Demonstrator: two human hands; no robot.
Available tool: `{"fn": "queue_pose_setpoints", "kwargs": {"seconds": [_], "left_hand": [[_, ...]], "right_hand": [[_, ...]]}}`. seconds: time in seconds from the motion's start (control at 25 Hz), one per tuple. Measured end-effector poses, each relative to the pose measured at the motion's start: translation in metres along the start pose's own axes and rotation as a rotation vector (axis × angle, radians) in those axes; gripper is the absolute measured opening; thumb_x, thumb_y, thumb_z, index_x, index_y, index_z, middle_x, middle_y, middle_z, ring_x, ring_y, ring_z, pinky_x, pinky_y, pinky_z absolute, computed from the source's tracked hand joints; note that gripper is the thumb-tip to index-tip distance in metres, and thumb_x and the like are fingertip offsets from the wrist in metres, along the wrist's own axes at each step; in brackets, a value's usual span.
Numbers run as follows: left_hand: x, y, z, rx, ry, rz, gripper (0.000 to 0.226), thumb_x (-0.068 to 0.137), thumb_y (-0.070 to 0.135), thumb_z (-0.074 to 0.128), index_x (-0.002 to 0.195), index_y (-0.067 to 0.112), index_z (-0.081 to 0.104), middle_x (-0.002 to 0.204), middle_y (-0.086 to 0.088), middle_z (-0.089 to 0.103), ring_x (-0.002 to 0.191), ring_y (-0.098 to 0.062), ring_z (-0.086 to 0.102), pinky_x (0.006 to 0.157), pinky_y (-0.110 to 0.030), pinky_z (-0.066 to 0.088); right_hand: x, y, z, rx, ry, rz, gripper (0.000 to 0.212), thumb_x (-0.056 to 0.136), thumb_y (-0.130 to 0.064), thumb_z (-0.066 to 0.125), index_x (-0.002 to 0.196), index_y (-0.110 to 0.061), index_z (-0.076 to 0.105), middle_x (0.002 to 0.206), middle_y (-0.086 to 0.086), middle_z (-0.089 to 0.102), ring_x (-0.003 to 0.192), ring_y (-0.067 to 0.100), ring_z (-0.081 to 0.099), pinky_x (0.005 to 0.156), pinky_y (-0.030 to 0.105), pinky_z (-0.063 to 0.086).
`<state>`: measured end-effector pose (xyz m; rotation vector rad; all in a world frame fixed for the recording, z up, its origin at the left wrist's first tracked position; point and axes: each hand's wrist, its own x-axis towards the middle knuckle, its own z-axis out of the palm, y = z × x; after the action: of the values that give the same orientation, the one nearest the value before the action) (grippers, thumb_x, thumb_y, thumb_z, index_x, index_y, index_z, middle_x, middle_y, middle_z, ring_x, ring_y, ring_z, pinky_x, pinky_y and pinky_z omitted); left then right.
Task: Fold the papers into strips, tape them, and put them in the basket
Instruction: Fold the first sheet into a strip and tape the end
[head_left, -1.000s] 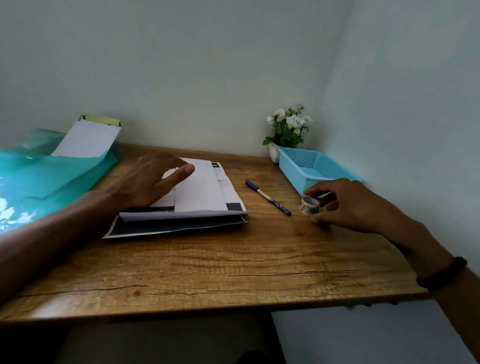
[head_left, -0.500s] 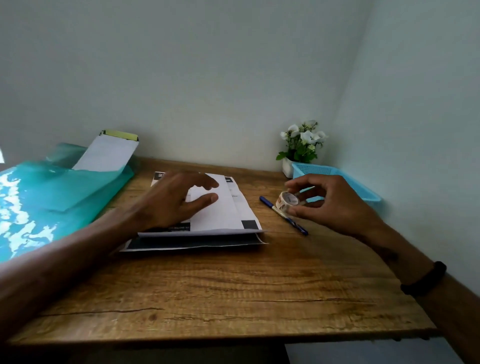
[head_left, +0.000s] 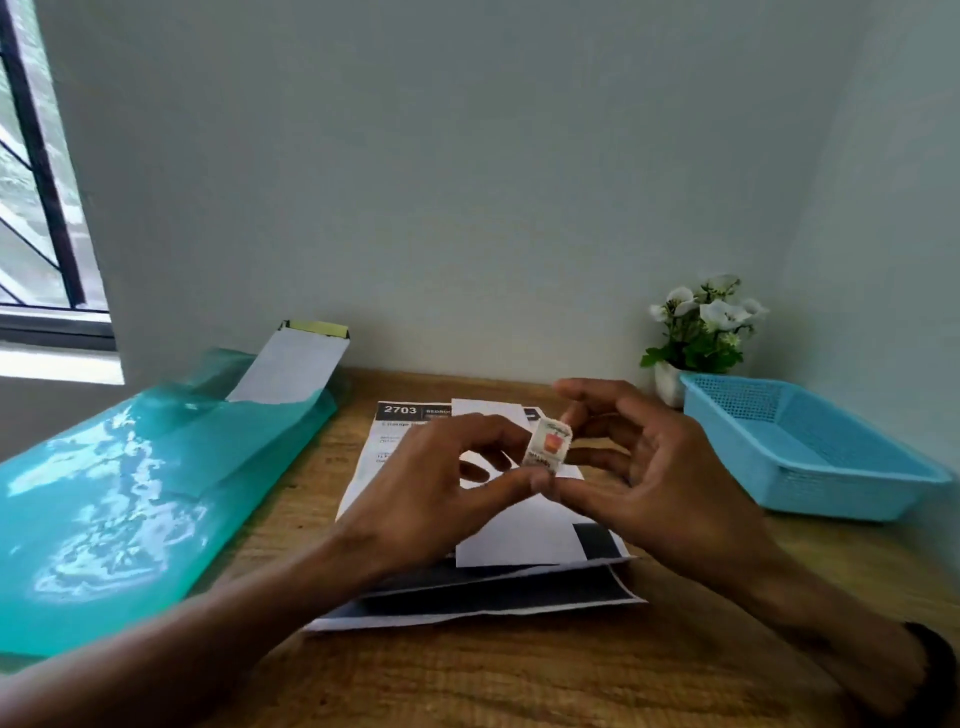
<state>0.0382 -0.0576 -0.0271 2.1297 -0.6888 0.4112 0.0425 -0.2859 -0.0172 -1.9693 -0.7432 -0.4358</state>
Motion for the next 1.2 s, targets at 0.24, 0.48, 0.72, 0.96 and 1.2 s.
{"fn": "queue_pose_setpoints", "kwargs": {"seconds": [0.24, 0.48, 0.72, 0.96, 1.2], "left_hand": [[-0.002, -0.003, 0.002, 0.153, 0.028, 0.111, 0.019, 0.097, 0.043, 0.067, 0.115, 0.039, 0.071, 0.114, 0.022, 0.059, 0.105, -0.006, 0.062, 0.085, -0.031, 0.059], [-0.003, -0.007, -0.001, 0.229, 0.004, 0.198, 0.019, 0.103, 0.038, 0.060, 0.121, 0.035, 0.066, 0.118, 0.018, 0.056, 0.108, -0.011, 0.058, 0.085, -0.031, 0.054], [-0.004, -0.005, -0.001, 0.326, -0.017, 0.254, 0.020, 0.106, 0.036, 0.055, 0.124, 0.030, 0.061, 0.120, 0.018, 0.049, 0.104, -0.007, 0.054, 0.080, -0.016, 0.043], [-0.004, -0.004, -0.004, 0.379, 0.040, 0.237, 0.023, 0.105, 0.043, 0.054, 0.121, 0.030, 0.064, 0.120, 0.014, 0.055, 0.099, -0.007, 0.056, 0.077, -0.026, 0.049], [0.000, -0.008, -0.011, 0.447, 0.056, 0.215, 0.022, 0.102, 0.048, 0.056, 0.113, 0.033, 0.066, 0.114, 0.014, 0.059, 0.097, -0.004, 0.056, 0.073, -0.021, 0.049]], "right_hand": [[-0.009, 0.003, -0.004, 0.104, 0.078, 0.120, 0.041, 0.086, -0.019, 0.079, 0.124, -0.033, 0.071, 0.110, -0.020, 0.077, 0.107, 0.001, 0.072, 0.089, 0.022, 0.061], [-0.013, -0.005, 0.003, 0.058, 0.094, 0.143, 0.035, 0.076, -0.048, 0.071, 0.110, -0.037, 0.077, 0.103, -0.022, 0.078, 0.093, 0.004, 0.076, 0.077, 0.028, 0.064], [-0.014, -0.002, 0.004, 0.020, 0.145, 0.145, 0.010, 0.088, -0.027, 0.076, 0.098, -0.025, 0.077, 0.093, -0.011, 0.079, 0.083, 0.011, 0.077, 0.075, 0.031, 0.066], [-0.017, -0.010, 0.004, 0.036, 0.115, 0.163, 0.002, 0.091, -0.028, 0.073, 0.093, -0.027, 0.073, 0.091, -0.012, 0.076, 0.078, 0.010, 0.076, 0.074, 0.023, 0.062], [-0.017, -0.013, 0.010, 0.122, 0.107, 0.275, 0.003, 0.091, -0.023, 0.073, 0.093, -0.022, 0.076, 0.084, -0.005, 0.077, 0.073, 0.014, 0.077, 0.065, 0.022, 0.061]]}}
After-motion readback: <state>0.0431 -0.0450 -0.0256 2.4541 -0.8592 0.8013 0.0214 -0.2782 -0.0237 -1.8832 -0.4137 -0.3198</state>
